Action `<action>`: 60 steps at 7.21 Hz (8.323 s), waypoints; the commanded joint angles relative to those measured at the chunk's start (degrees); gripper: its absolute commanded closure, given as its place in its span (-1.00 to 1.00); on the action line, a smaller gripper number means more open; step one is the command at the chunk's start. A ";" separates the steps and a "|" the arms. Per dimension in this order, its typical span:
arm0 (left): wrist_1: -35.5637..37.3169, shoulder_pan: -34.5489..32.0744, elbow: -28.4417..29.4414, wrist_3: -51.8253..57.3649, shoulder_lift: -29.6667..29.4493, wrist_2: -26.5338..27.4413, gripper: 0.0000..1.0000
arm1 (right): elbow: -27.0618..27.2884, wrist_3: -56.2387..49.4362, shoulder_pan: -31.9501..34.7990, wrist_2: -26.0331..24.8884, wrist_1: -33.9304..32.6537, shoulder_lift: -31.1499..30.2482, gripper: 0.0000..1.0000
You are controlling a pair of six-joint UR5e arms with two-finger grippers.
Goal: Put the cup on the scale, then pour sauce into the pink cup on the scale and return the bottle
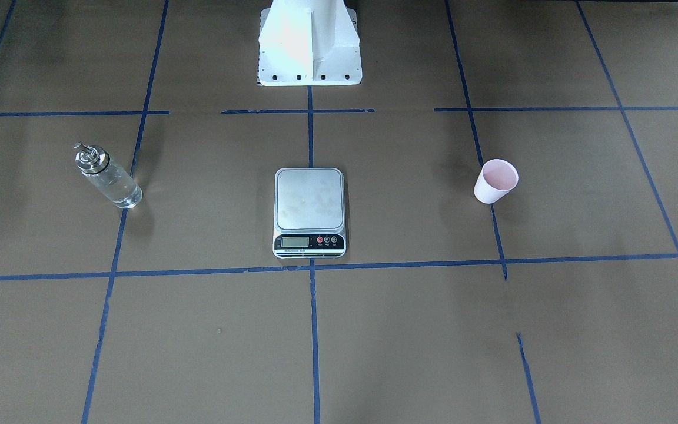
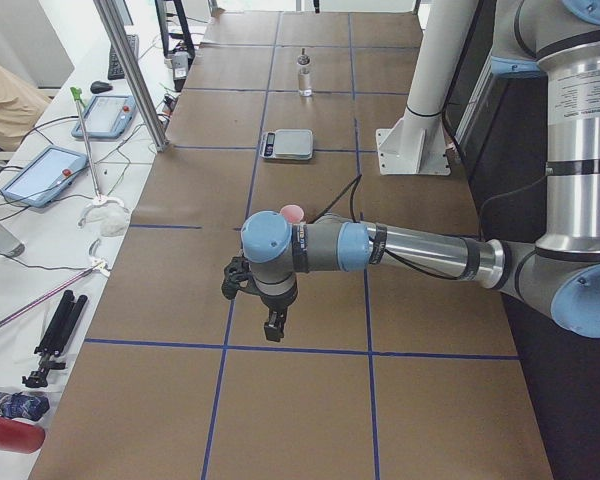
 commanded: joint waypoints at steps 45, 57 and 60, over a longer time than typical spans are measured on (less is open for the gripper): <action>-15.69 58.96 0.73 -85.63 -46.43 40.81 1.00 | 0.21 0.53 -1.60 5.64 6.94 9.52 -1.00; -16.04 63.37 9.14 -85.91 -50.45 43.90 0.37 | 0.38 1.49 -1.60 5.64 6.94 9.53 -1.00; -15.87 63.28 6.44 -83.91 -48.71 43.73 -1.00 | 0.91 1.06 -1.60 5.55 7.12 9.61 -1.00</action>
